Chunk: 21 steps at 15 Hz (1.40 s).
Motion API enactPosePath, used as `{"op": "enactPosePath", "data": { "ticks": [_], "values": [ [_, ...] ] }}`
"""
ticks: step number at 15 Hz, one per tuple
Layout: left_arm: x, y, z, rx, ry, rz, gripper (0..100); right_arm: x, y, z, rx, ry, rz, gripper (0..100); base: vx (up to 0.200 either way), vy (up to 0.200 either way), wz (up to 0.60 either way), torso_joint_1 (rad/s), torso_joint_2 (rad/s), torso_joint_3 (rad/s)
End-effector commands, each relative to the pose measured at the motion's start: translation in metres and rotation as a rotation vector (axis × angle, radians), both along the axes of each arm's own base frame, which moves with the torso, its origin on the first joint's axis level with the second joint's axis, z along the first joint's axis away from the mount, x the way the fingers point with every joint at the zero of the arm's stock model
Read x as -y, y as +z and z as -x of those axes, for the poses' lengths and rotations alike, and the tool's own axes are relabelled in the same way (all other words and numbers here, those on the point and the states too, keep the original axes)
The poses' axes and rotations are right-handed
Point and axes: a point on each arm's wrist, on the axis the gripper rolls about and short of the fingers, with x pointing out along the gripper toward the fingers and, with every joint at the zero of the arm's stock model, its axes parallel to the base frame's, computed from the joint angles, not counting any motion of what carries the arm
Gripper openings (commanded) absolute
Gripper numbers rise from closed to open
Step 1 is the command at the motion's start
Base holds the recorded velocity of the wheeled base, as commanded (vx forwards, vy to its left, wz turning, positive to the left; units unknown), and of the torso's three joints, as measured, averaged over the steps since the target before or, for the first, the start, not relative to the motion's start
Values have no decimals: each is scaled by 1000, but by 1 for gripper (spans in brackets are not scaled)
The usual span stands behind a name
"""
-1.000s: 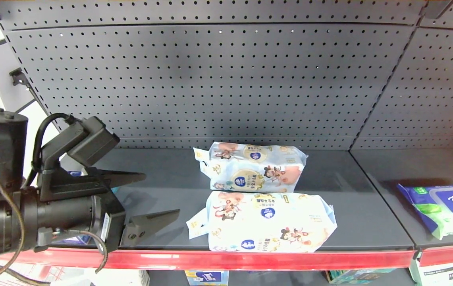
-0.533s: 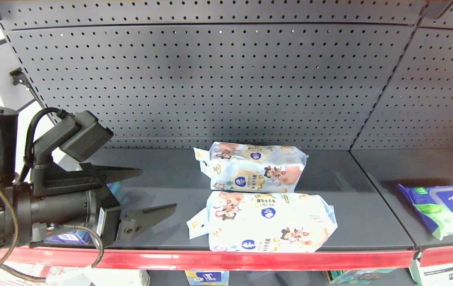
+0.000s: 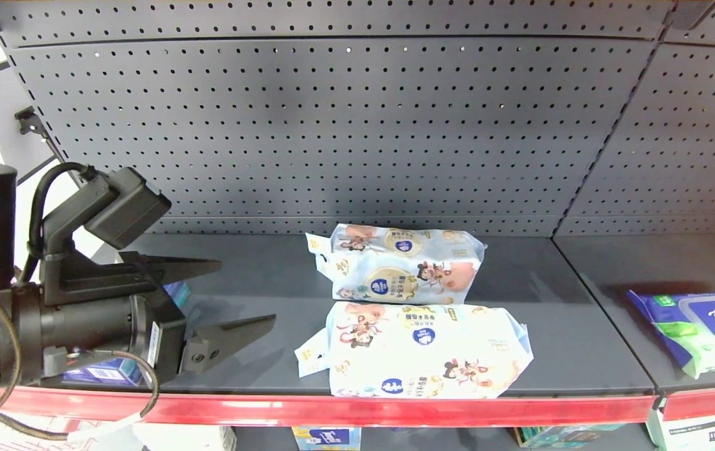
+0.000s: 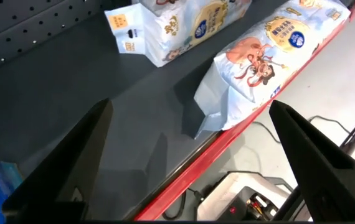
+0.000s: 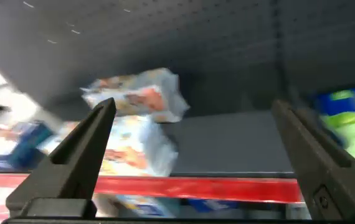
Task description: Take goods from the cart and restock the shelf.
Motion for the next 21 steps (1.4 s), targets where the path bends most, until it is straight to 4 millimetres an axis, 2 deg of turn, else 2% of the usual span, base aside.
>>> {"op": "enactPosePath", "data": {
  "ticks": [1, 2, 3, 4, 5, 6, 7, 8, 9, 11, 14, 16, 17, 18, 19, 20, 21],
  "values": [
    [1, 1, -2, 2, 3, 0, 100, -10, 4, 22, 66, 266, -10, 100, 0, 0, 0, 0, 0, 0],
    [1, 6, -2, 16, 6, 9, 100, -9, -3, 11, 70, -45, 139, 100, 0, 0, 0, 0, 0, 0],
    [1, 7, -3, 21, 7, 10, 100, -8, -4, 8, 54, -118, 128, 100, 0, 0, 0, 0, 0, 0],
    [1, 13, -7, 38, 21, 18, 100, -6, 7, 2, 20, -84, 43, 100, 0, 0, 0, 0, 0, 0],
    [4, 20, -16, 55, 32, 23, 100, -8, 44, 2, 13, 222, -71, 100, 0, 0, 0, 0, 0, 0],
    [6, 23, -22, 61, 54, 20, 100, -6, 58, 1, 12, 339, -143, 100, 0, 0, 0, 0, 0, 0],
    [6, 22, -26, 60, 68, 14, 100, -5, 60, -1, 12, 394, -166, 100, 0, 0, 0, 0, 0, 0],
    [7, 22, -28, 64, 95, 3, 100, -3, 52, -6, 5, 479, -171, 100, 0, 0, 0, 0, 0, 0],
    [5, 22, -27, 67, 117, -4, 100, -5, 33, -2, -7, 553, -177, 100, 0, 0, 0, 0, 0, 0],
    [-4, 19, -30, 58, 165, -9, 100, -10, 7, 17, 11, 681, -160, 100, 0, 0, 0, 0, 0, 0],
    [-7, 13, -29, 42, 178, -18, 100, -9, -19, 28, 72, 706, -126, 100, 0, 0, 0, 0, 0, 0],
    [-5, 7, -31, 29, 178, -42, 100, -5, -38, 22, 155, 591, 44, 100, 0, 0, 0, 0, 0, 0],
    [-4, 8, -33, 33, 173, -48, 100, -4, -40, 21, 177, 529, 97, 100, 0, 0, 0, 0, 0, 0],
    [-1, 8, -39, 47, 160, -73, 100, 2, -50, 18, 162, 283, 194, 100, 0, 0, 0, 0, 0, 0],
    [0, 8, -42, 51, 157, -81, 100, 5, -54, 17, 137, 152, 210, 100, 0, 0, 0, 0, 0, 0],
    [3, 10, -44, 61, 147, -84, 100, 13, -54, 17, 68, -112, 222, 100, 0, 0, 0, 0, 0, 0],
    [4, 11, -46, 67, 146, -86, 100, 16, -47, 17, 42, -193, 234, 100, 0, 0, 0, 0, 0, 0]
  ]
}}
